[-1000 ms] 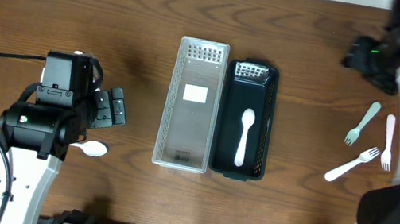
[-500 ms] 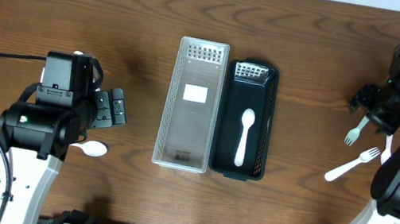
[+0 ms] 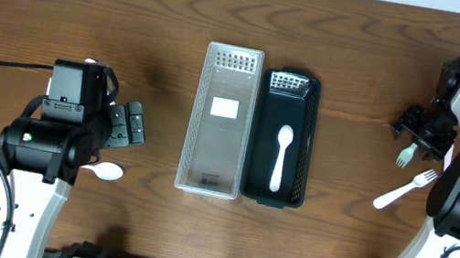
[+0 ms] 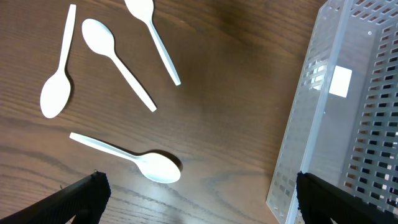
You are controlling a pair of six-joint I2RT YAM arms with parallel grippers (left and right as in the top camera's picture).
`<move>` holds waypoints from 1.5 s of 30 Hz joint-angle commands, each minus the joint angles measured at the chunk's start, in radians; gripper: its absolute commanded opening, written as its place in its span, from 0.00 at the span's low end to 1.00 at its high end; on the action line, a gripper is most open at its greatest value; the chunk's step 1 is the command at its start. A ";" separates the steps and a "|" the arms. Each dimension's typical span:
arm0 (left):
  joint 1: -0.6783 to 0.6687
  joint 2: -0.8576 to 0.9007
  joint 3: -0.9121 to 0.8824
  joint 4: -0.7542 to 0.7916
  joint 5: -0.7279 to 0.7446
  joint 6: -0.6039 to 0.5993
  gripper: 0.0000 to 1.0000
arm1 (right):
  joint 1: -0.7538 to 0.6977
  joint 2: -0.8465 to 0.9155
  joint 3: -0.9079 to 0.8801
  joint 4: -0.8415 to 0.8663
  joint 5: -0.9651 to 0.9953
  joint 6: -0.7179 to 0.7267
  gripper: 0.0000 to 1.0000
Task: Pack container
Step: 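Grasp the mint-green fork with the right gripper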
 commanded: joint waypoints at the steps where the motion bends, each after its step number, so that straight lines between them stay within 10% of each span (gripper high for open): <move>1: 0.007 0.003 0.017 -0.002 -0.008 -0.006 0.98 | -0.010 0.033 -0.005 0.006 -0.003 -0.020 0.75; 45: 0.007 0.003 0.017 -0.028 -0.008 -0.006 0.98 | -0.006 0.037 -0.100 0.076 -0.014 -0.054 0.01</move>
